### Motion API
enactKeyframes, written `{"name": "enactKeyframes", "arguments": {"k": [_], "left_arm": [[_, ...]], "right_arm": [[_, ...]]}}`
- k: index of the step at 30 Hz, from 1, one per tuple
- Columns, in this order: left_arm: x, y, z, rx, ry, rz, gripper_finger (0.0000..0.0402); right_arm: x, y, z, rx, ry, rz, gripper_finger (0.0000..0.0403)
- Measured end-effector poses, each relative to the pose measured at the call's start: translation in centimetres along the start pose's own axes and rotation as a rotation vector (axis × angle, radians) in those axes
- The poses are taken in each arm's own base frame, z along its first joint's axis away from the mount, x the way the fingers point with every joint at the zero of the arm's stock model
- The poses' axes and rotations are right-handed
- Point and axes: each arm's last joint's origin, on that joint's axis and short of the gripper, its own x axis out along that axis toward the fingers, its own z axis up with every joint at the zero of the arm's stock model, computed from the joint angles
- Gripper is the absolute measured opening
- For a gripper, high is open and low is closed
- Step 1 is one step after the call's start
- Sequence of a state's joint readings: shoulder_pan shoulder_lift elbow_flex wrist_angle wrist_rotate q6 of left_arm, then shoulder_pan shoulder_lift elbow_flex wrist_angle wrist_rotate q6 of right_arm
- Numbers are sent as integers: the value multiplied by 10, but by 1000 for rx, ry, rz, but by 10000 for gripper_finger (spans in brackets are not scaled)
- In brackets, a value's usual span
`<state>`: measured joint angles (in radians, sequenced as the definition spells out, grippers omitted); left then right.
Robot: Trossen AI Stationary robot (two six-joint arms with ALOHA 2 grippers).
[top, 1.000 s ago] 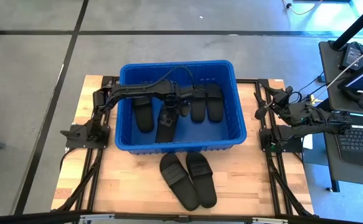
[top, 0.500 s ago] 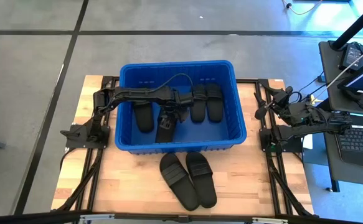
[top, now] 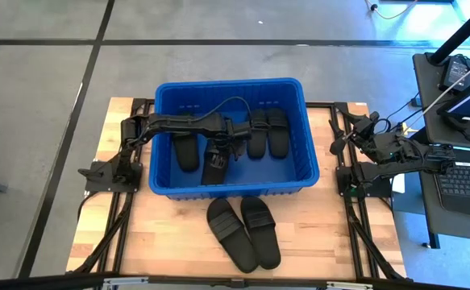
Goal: Pick and place slides into bin
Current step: Put the black slide into the blue organizer bin
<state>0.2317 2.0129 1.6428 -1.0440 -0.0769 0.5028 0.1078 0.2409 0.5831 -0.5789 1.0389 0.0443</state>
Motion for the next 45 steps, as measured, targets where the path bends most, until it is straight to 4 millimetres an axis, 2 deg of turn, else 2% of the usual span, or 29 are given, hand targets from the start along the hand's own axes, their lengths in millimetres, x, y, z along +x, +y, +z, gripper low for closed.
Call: {"name": "enactKeyframes", "arguments": {"k": [16,20,26,45], "left_arm": [[0,2,1,-26,-6,41,302],[0,2,1,-26,-5,41,287],[0,2,2,-24,-5,41,234],[-1,2,2,-24,-8,46,30]], "right_arm": [[0,0,0,0,0,0,255],[0,0,0,0,0,0,255],[0,0,0,0,0,0,255],[0,0,0,0,0,0,255]]}}
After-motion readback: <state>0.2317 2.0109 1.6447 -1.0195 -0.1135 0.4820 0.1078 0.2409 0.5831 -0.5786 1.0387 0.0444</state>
